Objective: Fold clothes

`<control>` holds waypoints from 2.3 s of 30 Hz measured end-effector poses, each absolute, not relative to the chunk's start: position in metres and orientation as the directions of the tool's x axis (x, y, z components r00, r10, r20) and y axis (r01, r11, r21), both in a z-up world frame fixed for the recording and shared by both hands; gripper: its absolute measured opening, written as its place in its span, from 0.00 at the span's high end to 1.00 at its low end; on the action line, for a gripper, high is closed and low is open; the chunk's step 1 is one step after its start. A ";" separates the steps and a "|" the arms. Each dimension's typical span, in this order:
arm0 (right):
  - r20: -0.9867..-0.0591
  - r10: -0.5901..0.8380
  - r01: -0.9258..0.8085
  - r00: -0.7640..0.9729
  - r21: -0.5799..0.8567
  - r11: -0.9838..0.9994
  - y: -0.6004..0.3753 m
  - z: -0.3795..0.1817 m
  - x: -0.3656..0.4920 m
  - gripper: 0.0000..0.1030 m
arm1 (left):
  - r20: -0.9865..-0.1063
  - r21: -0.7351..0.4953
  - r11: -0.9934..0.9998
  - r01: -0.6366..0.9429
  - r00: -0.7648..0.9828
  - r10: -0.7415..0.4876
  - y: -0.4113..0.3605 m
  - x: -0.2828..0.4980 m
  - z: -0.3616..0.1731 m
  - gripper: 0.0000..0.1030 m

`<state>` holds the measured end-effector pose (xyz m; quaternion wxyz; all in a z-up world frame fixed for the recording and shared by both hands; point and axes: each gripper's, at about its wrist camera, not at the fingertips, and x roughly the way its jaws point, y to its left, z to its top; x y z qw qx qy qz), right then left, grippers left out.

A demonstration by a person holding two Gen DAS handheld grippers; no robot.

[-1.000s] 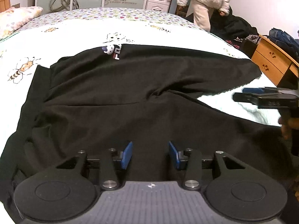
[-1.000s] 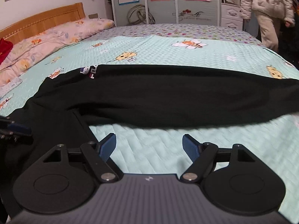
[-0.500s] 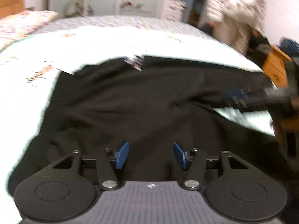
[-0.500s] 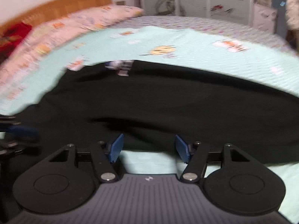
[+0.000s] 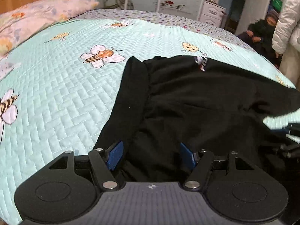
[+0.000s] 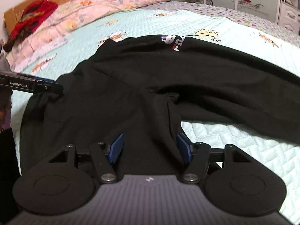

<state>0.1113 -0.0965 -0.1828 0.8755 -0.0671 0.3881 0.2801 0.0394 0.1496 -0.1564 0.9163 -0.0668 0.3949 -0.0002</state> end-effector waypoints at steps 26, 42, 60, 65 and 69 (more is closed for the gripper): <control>-0.740 0.533 -0.568 0.411 0.249 0.785 0.014 -0.150 0.122 0.45 | -0.653 -0.232 0.970 -0.075 0.751 -0.098 0.182 0.010 -0.135 0.32; -0.749 0.573 -0.552 0.334 0.337 0.763 0.003 -0.187 0.078 0.37 | -0.639 -0.221 0.975 -0.025 0.759 -0.125 0.160 0.029 -0.126 0.30; -0.664 0.505 -0.471 0.551 0.252 0.845 -0.079 -0.152 0.013 0.37 | -0.734 -0.077 0.996 0.038 0.674 -0.082 0.146 0.032 -0.139 0.19; -0.793 0.390 -0.557 0.468 0.078 0.827 -0.044 -0.180 -0.025 0.30 | -0.797 0.159 0.985 0.071 0.598 0.086 0.126 0.020 -0.163 0.10; -0.785 0.436 -0.610 0.439 0.095 0.786 -0.039 -0.169 -0.040 0.34 | -0.806 0.153 0.987 0.052 0.585 0.094 0.139 0.010 -0.157 0.09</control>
